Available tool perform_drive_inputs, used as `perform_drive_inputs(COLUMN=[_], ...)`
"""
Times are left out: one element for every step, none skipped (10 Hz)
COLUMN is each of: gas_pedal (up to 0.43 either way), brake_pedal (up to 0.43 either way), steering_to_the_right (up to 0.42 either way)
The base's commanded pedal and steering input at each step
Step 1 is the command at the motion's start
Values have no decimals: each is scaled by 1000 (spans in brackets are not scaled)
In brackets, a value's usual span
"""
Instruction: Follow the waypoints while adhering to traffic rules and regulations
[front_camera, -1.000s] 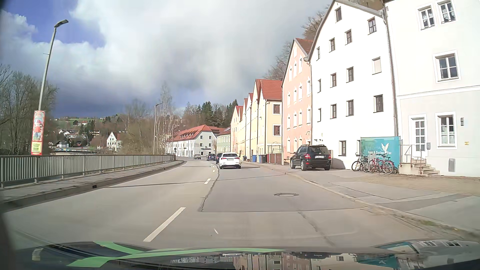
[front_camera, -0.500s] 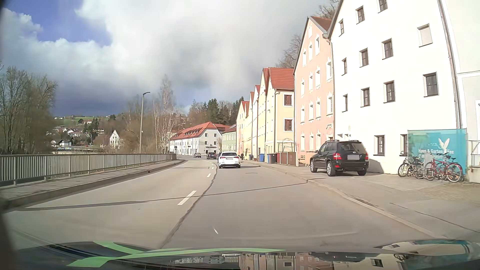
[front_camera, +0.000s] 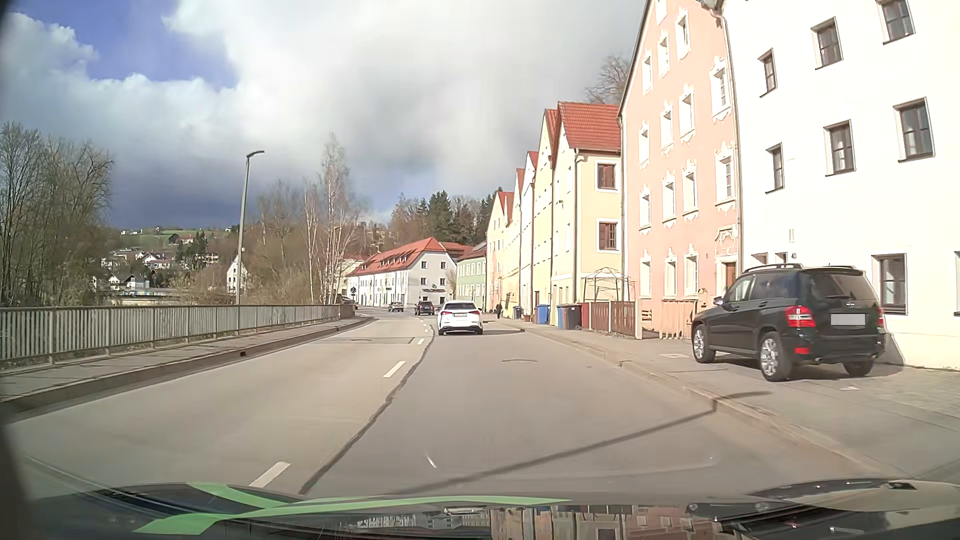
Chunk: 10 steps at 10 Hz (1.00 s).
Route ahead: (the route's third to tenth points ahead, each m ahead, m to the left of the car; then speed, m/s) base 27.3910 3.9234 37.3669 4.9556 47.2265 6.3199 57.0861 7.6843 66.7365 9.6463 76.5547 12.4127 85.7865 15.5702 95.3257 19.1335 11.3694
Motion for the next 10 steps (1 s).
perform_drive_inputs(gas_pedal=[0, 0, 0, 0, 0, 0, 0, 0, 0, 0], brake_pedal=[0, 0, 0, 0, 0, 0, 0, 0, 0, 0], steering_to_the_right=[-29, -29, -27, -27, -26, -27, -26, -26, -26, -25])
